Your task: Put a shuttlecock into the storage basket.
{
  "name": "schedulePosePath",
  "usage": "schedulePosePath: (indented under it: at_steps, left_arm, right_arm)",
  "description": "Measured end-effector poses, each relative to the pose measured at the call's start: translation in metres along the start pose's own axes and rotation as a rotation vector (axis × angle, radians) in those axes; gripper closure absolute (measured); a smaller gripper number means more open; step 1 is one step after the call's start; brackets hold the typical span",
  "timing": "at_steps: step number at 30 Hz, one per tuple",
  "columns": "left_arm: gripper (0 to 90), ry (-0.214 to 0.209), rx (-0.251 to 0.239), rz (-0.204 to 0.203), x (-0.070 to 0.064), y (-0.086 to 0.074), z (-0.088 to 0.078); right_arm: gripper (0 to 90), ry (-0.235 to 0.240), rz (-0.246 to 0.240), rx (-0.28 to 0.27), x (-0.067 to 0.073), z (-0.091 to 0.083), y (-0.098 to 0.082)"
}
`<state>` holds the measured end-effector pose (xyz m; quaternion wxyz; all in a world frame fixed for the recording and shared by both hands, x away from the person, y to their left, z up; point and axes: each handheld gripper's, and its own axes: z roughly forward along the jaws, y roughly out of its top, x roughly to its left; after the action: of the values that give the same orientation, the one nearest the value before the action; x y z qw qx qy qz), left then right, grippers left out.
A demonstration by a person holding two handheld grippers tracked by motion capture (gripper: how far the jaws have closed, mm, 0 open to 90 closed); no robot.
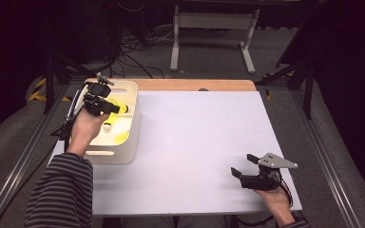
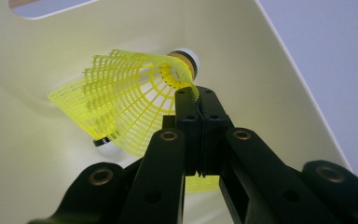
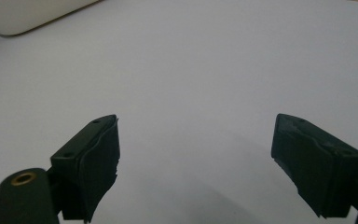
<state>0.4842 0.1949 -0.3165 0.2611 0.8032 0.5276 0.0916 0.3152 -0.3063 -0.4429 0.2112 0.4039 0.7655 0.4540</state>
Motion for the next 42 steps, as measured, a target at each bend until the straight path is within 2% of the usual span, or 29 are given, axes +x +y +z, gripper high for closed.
schedulePosePath:
  at_steps: [7, 25, 42]
  left_arm:
    - [89.2, -0.004, 0.021, -0.01, 0.002, 0.001, 0.011]
    - [89.1, -0.005, 0.052, -0.016, 0.004, 0.001, 0.025]
    - [88.8, -0.007, 0.07, -0.012, 0.003, 0.001, 0.032]
  right_arm:
    - [16.0, 0.001, 0.0, -0.001, 0.0, 0.0, 0.0]
    - [16.0, -0.001, -0.002, 0.002, 0.0, 0.0, 0.0]
    - [16.0, 0.002, -0.002, -0.001, -0.001, 0.0, 0.0]
